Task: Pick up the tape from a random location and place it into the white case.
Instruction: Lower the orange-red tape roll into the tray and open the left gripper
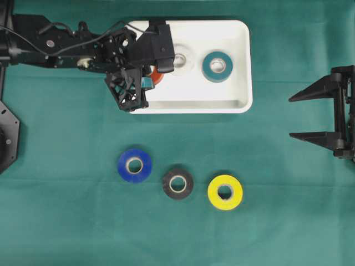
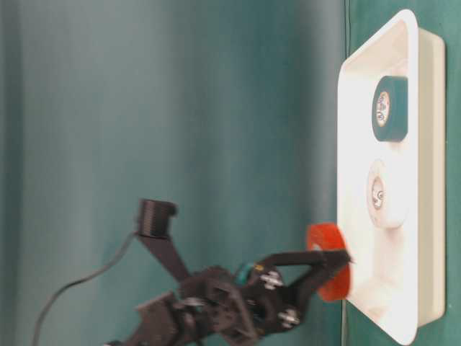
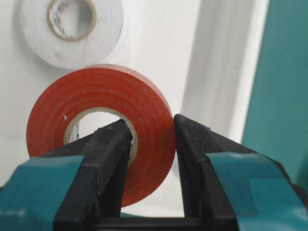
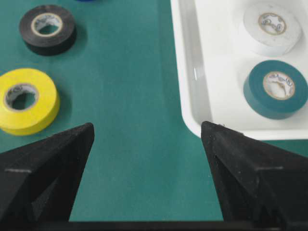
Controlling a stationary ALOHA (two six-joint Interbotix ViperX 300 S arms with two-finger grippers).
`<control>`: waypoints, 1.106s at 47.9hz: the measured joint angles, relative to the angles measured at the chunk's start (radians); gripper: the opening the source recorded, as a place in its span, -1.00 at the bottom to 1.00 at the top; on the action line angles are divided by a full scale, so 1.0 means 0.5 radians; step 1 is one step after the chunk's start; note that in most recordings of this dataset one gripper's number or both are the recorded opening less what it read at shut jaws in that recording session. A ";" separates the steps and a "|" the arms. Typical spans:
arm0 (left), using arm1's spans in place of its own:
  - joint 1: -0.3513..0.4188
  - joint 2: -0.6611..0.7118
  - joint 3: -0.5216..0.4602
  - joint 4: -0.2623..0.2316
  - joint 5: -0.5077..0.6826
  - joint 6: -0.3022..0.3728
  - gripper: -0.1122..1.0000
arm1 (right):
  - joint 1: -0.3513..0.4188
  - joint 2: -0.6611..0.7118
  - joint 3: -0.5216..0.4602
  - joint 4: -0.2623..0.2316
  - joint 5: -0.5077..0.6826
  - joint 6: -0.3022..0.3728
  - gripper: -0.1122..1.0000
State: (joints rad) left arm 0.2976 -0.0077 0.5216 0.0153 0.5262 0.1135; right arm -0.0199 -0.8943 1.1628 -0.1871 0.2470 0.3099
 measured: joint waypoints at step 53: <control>0.000 0.187 0.080 -0.021 -0.206 0.003 -0.38 | 0.000 0.025 0.000 -0.003 0.000 0.000 0.75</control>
State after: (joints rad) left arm 0.2976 0.0859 0.5614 0.0046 0.4234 0.1150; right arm -0.0199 -0.8820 1.1628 -0.1887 0.2470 0.3099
